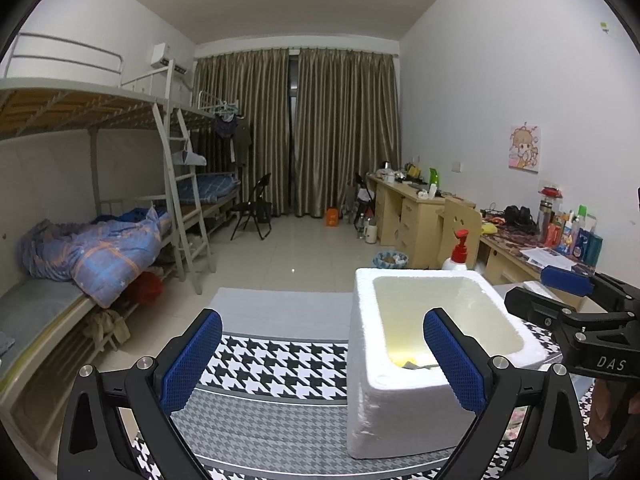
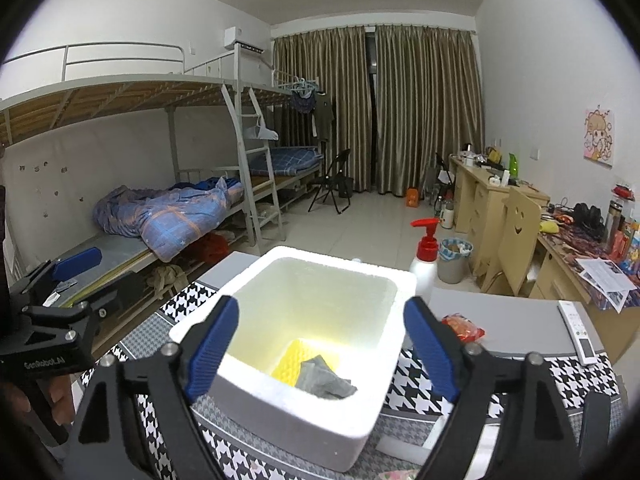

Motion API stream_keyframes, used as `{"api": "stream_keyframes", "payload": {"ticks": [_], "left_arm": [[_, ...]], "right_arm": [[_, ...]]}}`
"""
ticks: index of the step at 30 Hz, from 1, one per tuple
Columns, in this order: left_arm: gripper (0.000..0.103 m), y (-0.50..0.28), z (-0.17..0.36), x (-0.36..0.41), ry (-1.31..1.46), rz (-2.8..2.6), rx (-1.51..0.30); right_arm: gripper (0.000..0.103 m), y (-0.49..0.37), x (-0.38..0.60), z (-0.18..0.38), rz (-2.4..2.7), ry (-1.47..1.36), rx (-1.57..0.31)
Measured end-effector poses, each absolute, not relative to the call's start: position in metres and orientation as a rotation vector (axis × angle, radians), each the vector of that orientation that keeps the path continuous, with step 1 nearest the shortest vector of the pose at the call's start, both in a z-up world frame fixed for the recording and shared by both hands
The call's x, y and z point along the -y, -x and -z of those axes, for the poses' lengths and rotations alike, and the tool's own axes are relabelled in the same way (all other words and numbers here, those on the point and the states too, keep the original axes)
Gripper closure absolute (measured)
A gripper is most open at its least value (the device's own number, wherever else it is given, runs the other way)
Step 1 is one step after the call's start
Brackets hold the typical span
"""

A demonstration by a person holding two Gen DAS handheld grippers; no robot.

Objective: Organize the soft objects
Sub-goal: 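Lower the grey sock into the foam box and open the right tool, then withdraw both tools from the foam box back toward the remaining items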

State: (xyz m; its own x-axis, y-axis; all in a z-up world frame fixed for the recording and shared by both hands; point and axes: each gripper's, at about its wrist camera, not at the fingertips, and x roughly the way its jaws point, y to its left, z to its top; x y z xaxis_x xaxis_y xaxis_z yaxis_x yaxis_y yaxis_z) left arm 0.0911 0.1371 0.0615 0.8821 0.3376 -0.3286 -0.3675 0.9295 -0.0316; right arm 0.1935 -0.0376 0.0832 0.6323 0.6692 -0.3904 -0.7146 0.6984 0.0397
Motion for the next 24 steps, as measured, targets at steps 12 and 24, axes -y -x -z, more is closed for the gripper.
{"api": "stream_keyframes", "payload": {"ticks": [12,24], "left_arm": [[0.002,-0.082,-0.071,-0.105,0.068,-0.319,-0.299],[0.002,-0.082,-0.073,-0.078,0.057,-0.258,-0.297]], "right_arm": [[0.007,-0.183,0.073,-0.086,-0.765,0.08,-0.361],[0.007,-0.172,0.102,-0.08,-0.705,0.104,-0.332]]}}
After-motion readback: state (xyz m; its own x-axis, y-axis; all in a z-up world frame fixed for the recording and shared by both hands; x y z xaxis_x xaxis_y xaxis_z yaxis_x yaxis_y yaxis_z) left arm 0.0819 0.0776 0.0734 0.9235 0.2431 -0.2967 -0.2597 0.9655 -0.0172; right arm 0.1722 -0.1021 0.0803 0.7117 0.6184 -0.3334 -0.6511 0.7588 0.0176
